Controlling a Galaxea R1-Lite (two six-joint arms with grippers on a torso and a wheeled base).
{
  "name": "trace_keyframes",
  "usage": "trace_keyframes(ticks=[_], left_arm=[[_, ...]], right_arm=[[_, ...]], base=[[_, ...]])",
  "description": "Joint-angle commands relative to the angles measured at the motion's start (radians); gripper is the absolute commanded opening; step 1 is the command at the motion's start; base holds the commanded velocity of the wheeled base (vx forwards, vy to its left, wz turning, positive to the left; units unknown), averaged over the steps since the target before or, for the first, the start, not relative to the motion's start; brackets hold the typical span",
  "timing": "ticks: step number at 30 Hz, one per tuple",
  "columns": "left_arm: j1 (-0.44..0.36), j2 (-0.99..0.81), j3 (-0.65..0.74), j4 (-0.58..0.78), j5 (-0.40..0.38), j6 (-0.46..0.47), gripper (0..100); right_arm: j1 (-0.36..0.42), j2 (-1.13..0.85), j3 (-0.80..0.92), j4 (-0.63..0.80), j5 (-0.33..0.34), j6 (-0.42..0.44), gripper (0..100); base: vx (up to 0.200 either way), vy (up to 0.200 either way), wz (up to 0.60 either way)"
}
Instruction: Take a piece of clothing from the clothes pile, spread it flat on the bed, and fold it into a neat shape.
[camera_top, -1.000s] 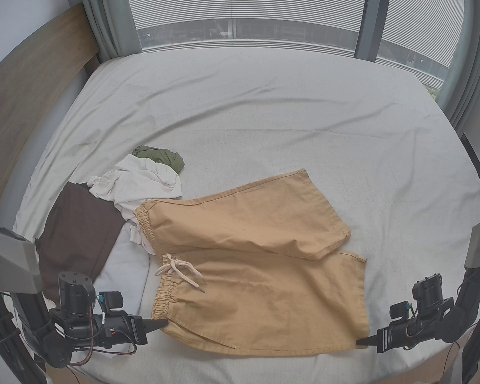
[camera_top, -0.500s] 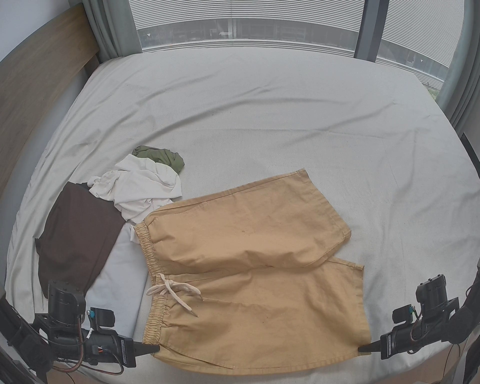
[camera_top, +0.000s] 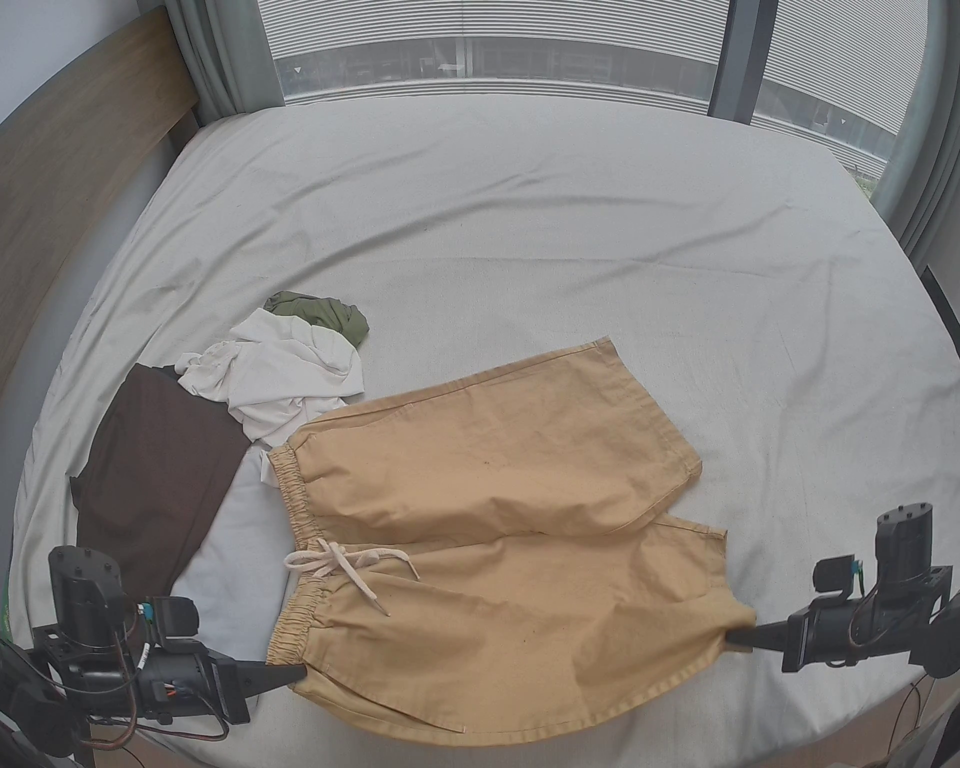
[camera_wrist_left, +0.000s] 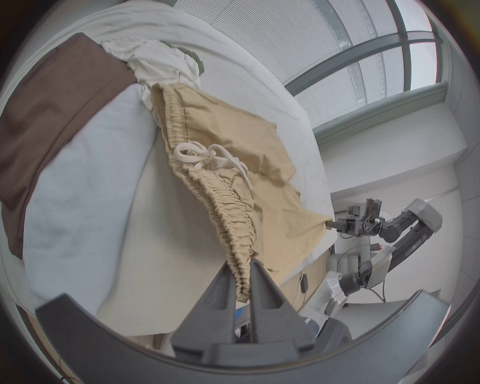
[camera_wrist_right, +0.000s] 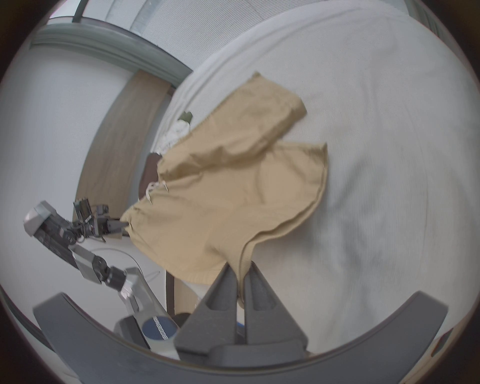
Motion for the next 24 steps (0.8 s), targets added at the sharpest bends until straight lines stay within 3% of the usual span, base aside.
trace_keyframes(ticks=[1, 10, 15, 24], left_arm=[[-0.001, -0.147, 0.017, 0.006, 0.004, -0.036, 0], [-0.001, -0.163, -0.006, 0.009, 0.009, -0.048, 0], [-0.004, -0.163, -0.044, 0.009, 0.012, -0.100, 0], [-0.014, -0.146, -0.055, 0.017, 0.012, -0.114, 0]], right_arm=[[0.003, -0.139, -0.105, 0.060, 0.003, 0.039, 0], [-0.009, -0.229, -0.232, 0.173, 0.003, 0.079, 0], [-0.020, -0.222, -0.274, 0.175, 0.003, 0.083, 0], [-0.025, -0.183, -0.321, 0.175, 0.002, 0.094, 0]], base=[[0.000, 0.000, 0.00], [0.000, 0.000, 0.00], [0.000, 0.000, 0.00], [0.000, 0.000, 0.00]])
